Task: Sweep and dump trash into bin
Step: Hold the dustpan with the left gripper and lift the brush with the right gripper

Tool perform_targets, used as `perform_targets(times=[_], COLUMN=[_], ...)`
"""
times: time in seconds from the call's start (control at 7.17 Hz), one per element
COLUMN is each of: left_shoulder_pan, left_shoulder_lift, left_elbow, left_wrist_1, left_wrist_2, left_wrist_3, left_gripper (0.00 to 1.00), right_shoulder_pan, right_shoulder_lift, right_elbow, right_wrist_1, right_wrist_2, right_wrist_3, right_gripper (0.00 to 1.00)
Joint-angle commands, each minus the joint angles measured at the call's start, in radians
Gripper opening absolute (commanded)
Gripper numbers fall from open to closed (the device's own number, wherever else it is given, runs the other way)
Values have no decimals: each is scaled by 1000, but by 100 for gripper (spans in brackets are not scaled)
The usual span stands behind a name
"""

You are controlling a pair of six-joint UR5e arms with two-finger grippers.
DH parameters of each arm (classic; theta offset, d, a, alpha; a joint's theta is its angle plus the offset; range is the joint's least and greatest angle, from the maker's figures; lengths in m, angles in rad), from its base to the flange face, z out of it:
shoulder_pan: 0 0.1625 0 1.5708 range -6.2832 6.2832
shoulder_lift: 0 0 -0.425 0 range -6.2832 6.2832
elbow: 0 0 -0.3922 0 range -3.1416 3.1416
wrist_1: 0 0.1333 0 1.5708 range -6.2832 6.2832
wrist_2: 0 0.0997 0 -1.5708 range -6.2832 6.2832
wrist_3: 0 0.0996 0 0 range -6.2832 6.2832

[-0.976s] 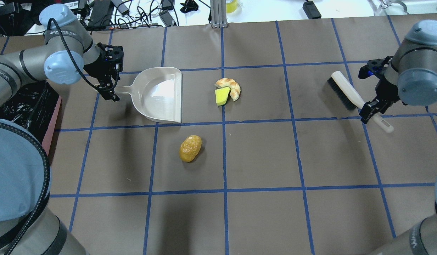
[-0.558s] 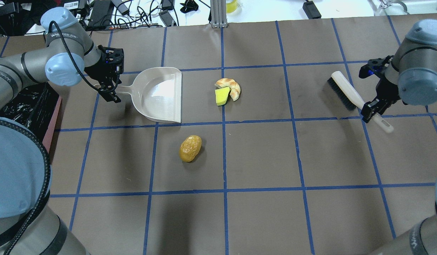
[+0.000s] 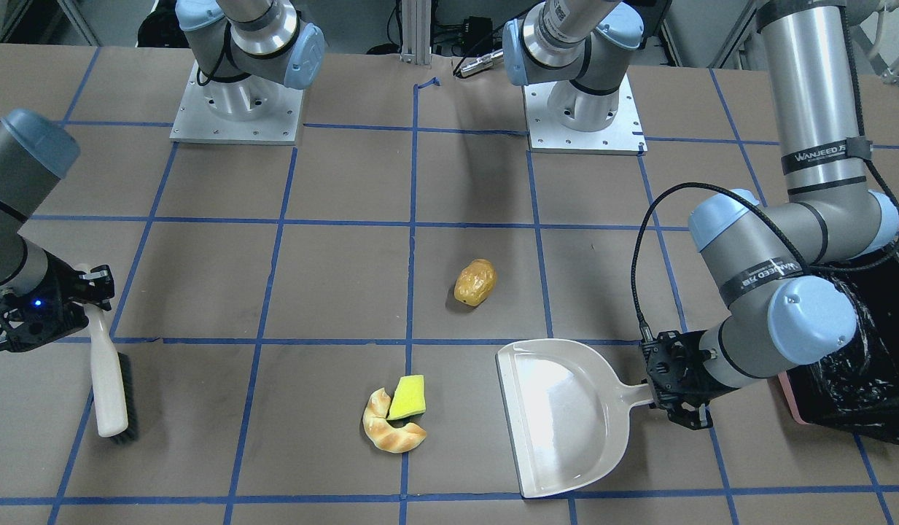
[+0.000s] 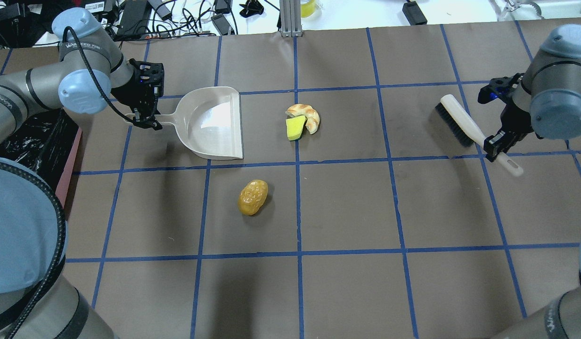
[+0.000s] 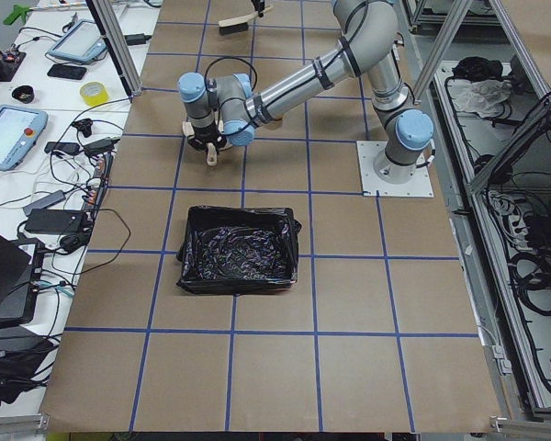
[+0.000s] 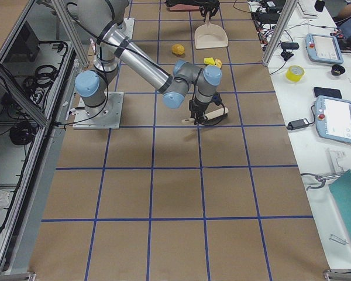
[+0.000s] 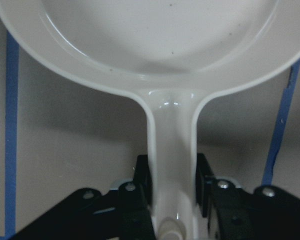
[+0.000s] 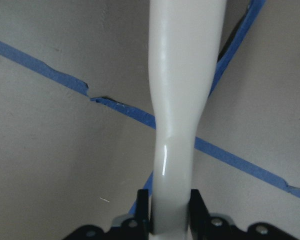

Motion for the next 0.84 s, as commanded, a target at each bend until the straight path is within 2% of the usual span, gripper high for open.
perform_targets(times=[0.0, 0.14, 0.28, 0.42, 0.56, 0.7], left_shoulder_pan=[0, -2, -2, -3, -3, -3], left_shoulder_lift=[6, 6, 4, 1, 3, 6], left_elbow=[-11, -13, -16, -19, -19, -18], left_wrist_1=[0, 0, 2, 3, 3, 2], left_wrist_2=[6, 6, 7, 9, 7, 9], left_wrist_3=[1, 1, 0, -3, -3, -6], left_gripper=[7, 5, 4, 4, 4, 4], right_shoulder_pan=[-1, -1, 9, 20, 53, 119], right_shoulder_lift=[0, -17, -61, -81, -83, -80], right_elbow=[-6, -13, -25, -38, -48, -49], right_wrist_1=[29, 36, 52, 107, 115, 114], right_wrist_2=[-2, 1, 15, 86, 128, 130], right_wrist_3=[6, 73, 233, 330, 407, 488], right_gripper=[0, 0, 0, 0, 0, 0])
